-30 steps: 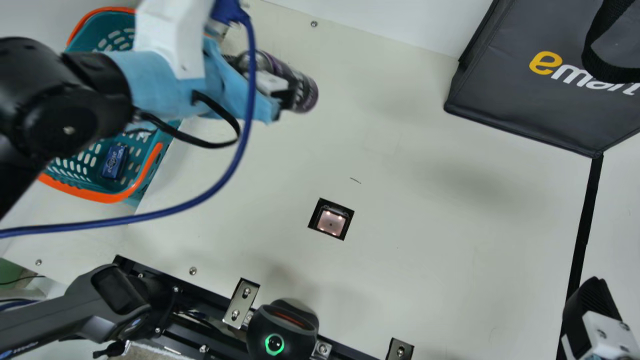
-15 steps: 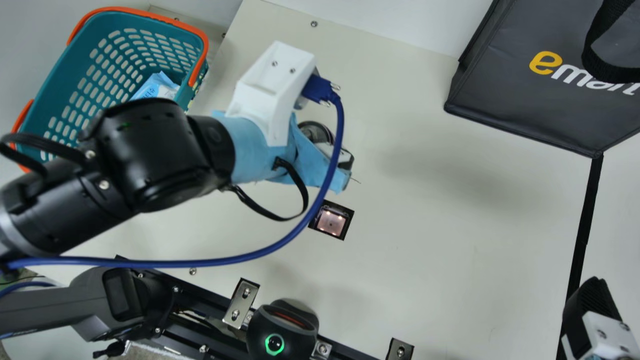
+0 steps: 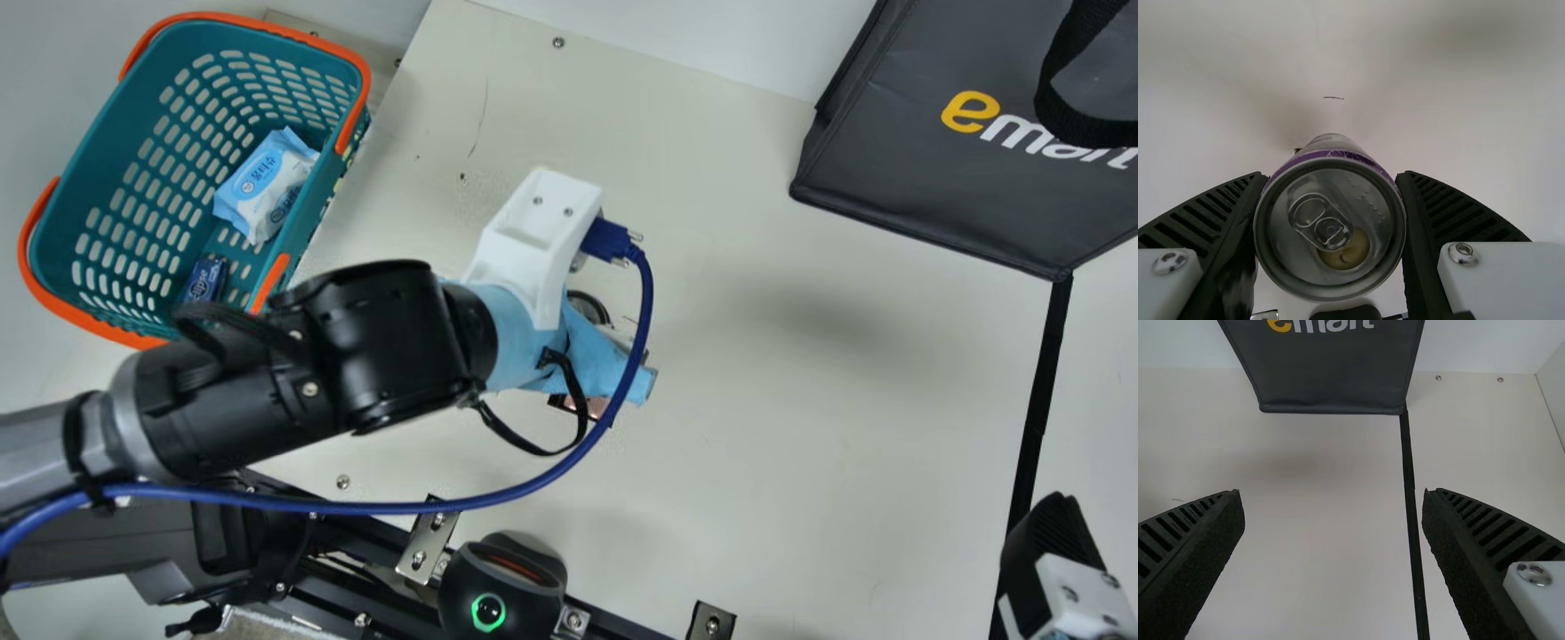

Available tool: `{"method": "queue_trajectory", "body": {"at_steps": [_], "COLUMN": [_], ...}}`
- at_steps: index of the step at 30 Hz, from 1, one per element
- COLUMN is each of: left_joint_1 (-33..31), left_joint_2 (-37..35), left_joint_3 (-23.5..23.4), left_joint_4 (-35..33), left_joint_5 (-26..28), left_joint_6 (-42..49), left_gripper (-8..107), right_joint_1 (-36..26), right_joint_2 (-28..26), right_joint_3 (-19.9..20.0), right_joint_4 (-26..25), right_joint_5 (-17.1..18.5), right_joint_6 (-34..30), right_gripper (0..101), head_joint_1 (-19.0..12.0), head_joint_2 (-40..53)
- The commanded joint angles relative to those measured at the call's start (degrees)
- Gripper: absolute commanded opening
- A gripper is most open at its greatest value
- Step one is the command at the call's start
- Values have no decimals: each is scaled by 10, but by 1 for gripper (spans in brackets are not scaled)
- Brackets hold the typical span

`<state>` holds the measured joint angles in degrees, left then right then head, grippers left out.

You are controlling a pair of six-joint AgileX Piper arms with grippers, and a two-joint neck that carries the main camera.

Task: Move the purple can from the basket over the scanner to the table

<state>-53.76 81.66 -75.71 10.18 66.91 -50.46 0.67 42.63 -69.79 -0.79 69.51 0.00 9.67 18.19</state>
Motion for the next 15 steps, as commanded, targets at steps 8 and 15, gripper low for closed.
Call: {"method": "queue_trajectory", "body": {"at_steps": [8, 15], "left_joint_1": [-10, -14], "left_joint_2": [9, 13], "left_joint_3": [35, 52], "left_joint_4": [-2, -10], "left_joint_5": [-12, -14], "left_joint_6": [-20, -27], "left_gripper": [-8, -8], "right_joint_1": [0, 0], "right_joint_2": [0, 0], "right_joint_3": [0, 0], "right_joint_4": [0, 0], "right_joint_5": [0, -1], "right_joint_6": [0, 0], "right_gripper": [95, 95], "head_joint_1": [-17, -17], "head_joint_2": [2, 2]}}
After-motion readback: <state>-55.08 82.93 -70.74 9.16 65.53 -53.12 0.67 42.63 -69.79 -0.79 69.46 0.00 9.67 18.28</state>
